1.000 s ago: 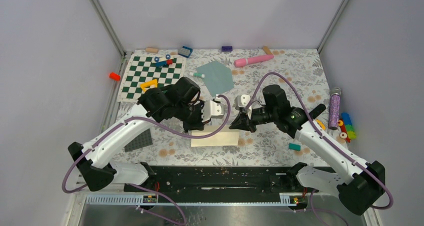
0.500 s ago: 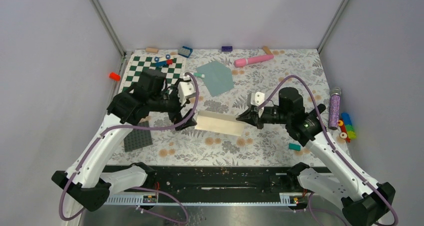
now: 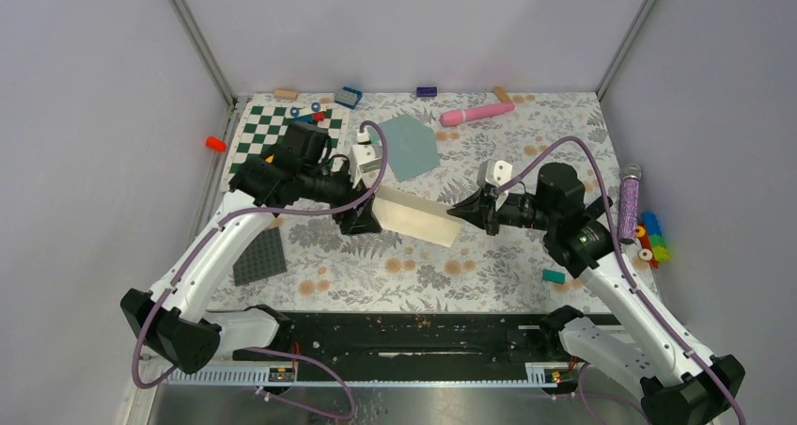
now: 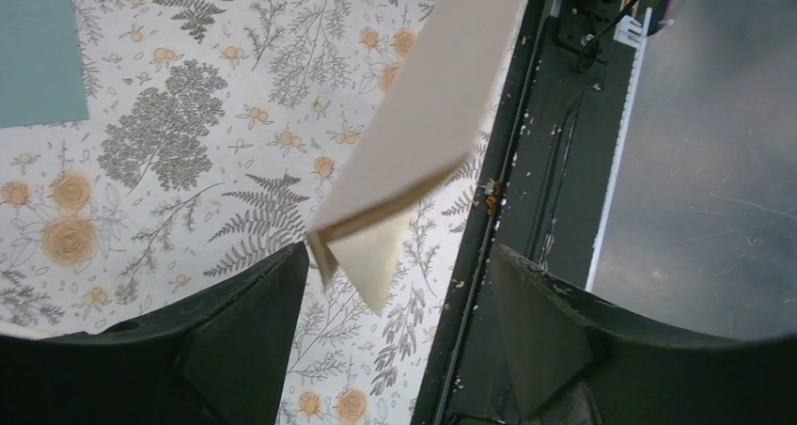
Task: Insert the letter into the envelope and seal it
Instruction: Fold the letter.
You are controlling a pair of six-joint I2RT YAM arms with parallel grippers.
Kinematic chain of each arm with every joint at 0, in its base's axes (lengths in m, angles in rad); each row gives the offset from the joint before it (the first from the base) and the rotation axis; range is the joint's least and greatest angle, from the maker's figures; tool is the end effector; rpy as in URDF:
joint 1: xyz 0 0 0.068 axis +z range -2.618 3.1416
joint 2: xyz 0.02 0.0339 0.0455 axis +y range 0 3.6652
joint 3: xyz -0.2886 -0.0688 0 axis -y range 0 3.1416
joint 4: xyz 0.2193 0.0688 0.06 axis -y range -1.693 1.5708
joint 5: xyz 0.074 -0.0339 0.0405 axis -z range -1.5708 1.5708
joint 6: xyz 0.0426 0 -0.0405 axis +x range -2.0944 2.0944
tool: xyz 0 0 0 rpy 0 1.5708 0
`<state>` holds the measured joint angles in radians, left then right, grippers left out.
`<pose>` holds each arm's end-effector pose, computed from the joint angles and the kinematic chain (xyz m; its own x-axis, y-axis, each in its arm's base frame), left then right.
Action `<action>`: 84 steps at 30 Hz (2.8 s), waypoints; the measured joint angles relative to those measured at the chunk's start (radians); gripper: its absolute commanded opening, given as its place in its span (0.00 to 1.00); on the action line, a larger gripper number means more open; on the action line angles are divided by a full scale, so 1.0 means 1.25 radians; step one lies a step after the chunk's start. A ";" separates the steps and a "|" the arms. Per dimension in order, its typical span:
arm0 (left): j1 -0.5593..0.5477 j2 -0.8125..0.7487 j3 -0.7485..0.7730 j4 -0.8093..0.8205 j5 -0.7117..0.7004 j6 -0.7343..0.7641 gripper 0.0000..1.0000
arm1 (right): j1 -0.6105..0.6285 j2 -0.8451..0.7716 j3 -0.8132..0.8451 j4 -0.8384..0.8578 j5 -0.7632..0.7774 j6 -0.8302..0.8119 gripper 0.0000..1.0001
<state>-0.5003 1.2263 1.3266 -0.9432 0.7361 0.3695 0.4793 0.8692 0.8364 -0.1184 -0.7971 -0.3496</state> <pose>0.1661 -0.1234 0.3880 -0.3409 0.4914 -0.8014 0.9336 0.2772 -0.2271 0.1257 0.0997 0.3711 0.1997 -0.1659 -0.9657 -0.9381 0.2524 -0.2374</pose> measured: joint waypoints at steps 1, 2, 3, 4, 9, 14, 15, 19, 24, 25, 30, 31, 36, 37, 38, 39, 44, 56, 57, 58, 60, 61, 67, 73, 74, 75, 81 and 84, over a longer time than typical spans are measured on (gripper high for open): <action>0.001 0.002 0.000 0.001 0.007 -0.002 0.62 | 0.000 -0.001 0.000 0.000 0.000 0.004 0.00; 0.003 0.004 0.000 0.001 0.015 -0.004 0.56 | -0.001 -0.002 0.000 0.001 0.000 0.006 0.00; 0.004 0.005 0.000 0.002 0.020 -0.008 0.50 | -0.001 -0.003 0.000 0.001 0.000 0.009 0.00; 0.006 0.006 0.000 0.003 0.024 -0.010 0.45 | -0.002 -0.003 0.000 0.002 0.000 0.012 0.00; 0.023 0.007 0.000 0.012 0.056 -0.021 0.61 | -0.004 -0.005 0.000 0.011 0.015 0.030 0.00; 0.035 0.011 0.000 0.015 0.080 -0.028 0.60 | -0.016 -0.009 0.000 0.043 0.037 0.063 0.00; 0.036 0.011 0.000 0.015 0.083 -0.030 0.58 | -0.017 -0.009 -0.001 0.050 0.038 0.069 0.00; 0.041 0.011 0.000 0.019 0.100 -0.039 0.39 | -0.018 -0.009 -0.009 0.076 0.038 0.088 0.00; 0.051 0.011 -0.011 0.043 0.125 -0.065 0.00 | -0.018 -0.008 -0.016 0.100 0.035 0.107 0.00; 0.053 0.011 -0.012 0.046 0.127 -0.071 0.00 | -0.018 -0.007 -0.017 0.102 0.035 0.108 0.00; 0.065 0.011 -0.021 0.072 0.139 -0.089 0.00 | -0.020 -0.006 -0.019 0.111 0.034 0.117 0.15; 0.067 0.010 -0.024 0.076 0.139 -0.094 0.00 | -0.020 -0.006 -0.019 0.112 0.029 0.118 0.29; 0.073 0.010 -0.040 0.098 0.132 -0.106 0.00 | -0.023 -0.006 -0.019 0.106 -0.065 0.130 0.71; 0.073 0.008 -0.043 0.101 0.130 -0.106 0.00 | -0.023 -0.005 -0.019 0.105 -0.088 0.133 0.75; 0.073 0.005 -0.045 0.104 0.128 -0.106 0.00 | -0.023 -0.004 -0.019 0.105 -0.107 0.139 0.77; 0.073 0.002 -0.047 0.104 0.126 -0.104 0.00 | -0.023 -0.003 -0.019 0.105 -0.120 0.143 0.80; 0.072 -0.023 -0.048 0.096 0.119 -0.070 0.00 | -0.030 0.011 -0.018 0.110 -0.149 0.189 0.86; -0.017 -0.058 -0.076 0.056 0.051 0.008 0.00 | -0.097 0.117 -0.011 0.327 -0.160 0.508 0.83; -0.017 -0.058 -0.076 0.055 0.048 0.011 0.00 | -0.101 0.125 -0.011 0.346 -0.164 0.532 0.82; -0.017 -0.058 -0.076 0.054 0.045 0.014 0.00 | -0.106 0.133 -0.011 0.369 -0.172 0.557 0.78; -0.017 -0.058 -0.076 0.055 0.041 0.019 0.00 | -0.116 0.142 -0.011 0.402 -0.177 0.594 0.75; -0.017 -0.058 -0.076 0.054 0.039 0.020 0.00 | -0.120 0.146 -0.011 0.417 -0.179 0.610 0.74; -0.017 -0.058 -0.076 0.057 0.036 0.011 0.00 | -0.126 0.196 -0.015 0.470 -0.229 0.641 0.72; 0.000 -0.057 -0.076 0.060 0.043 -0.009 0.00 | -0.126 0.202 -0.040 0.428 -0.276 0.562 0.64; 0.003 -0.057 -0.076 0.060 0.043 -0.009 0.00 | -0.126 0.202 -0.040 0.425 -0.283 0.560 0.64; 0.004 -0.057 -0.076 0.060 0.043 -0.009 0.00 | -0.127 0.203 -0.040 0.425 -0.290 0.564 0.64; 0.007 -0.059 -0.076 0.063 0.042 -0.009 0.00 | -0.133 0.248 -0.034 0.490 -0.321 0.678 0.52; 0.007 -0.066 -0.076 0.065 0.041 -0.009 0.00 | -0.137 0.294 -0.027 0.518 -0.321 0.727 0.50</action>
<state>-0.4919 1.1439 1.2316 -0.8619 0.7876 0.3580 0.3084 1.2366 0.8032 0.5289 -1.1984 0.5587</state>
